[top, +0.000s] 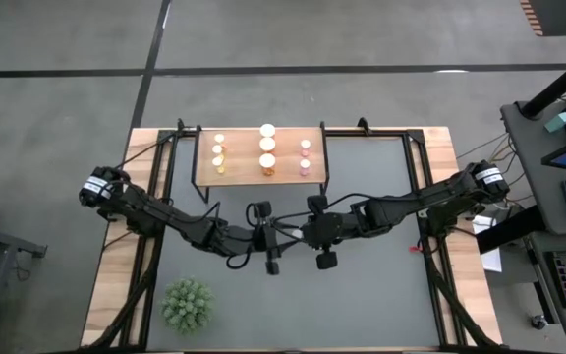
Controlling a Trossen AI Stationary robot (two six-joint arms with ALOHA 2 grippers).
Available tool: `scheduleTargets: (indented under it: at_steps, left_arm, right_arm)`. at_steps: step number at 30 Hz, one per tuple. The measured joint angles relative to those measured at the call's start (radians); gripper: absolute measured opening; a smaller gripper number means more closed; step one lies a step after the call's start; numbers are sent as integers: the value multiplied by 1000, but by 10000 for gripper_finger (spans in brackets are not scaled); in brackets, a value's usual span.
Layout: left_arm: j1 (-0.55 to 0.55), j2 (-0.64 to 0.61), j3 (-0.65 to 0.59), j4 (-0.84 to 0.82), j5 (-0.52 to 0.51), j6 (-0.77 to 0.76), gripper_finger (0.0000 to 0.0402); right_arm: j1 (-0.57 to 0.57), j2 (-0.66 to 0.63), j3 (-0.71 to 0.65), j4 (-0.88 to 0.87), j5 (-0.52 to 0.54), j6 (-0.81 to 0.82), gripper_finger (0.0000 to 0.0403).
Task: Pick and place medicine bottles onto shelf by color
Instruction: Put the red pill bottle on the shelf
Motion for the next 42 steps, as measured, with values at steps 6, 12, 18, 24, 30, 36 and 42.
scheduleTargets:
  at_steps: [6, 12, 18, 24, 30, 36, 42]
  left_arm:
    - [0, 0, 0, 0, 0, 0, 103]
    - [0, 0, 3, 3, 0, -1, 99]
    - [-13, -7, 7, -1, -39, -2, 98]
    - [-30, -104, 5, -109, -174, -41, 97]
    - [-7, -295, 13, -490, -493, -306, 97]
    - [77, -439, 15, -785, -517, -577, 97]
    - [155, -418, -2, -845, -500, -656, 96]
  right_arm:
    - [0, 0, 0, 1, 0, 0, 89]
    - [0, 0, -2, 20, 0, 0, 100]
    - [0, -3, 15, 26, 0, 24, 161]
    - [-2, -63, 42, -41, 17, 34, 217]
    - [-3, -168, 77, -191, 153, 122, 234]
    - [-2, -262, 50, -203, 157, 176, 230]
    - [-2, -285, 34, -202, 157, 185, 226]
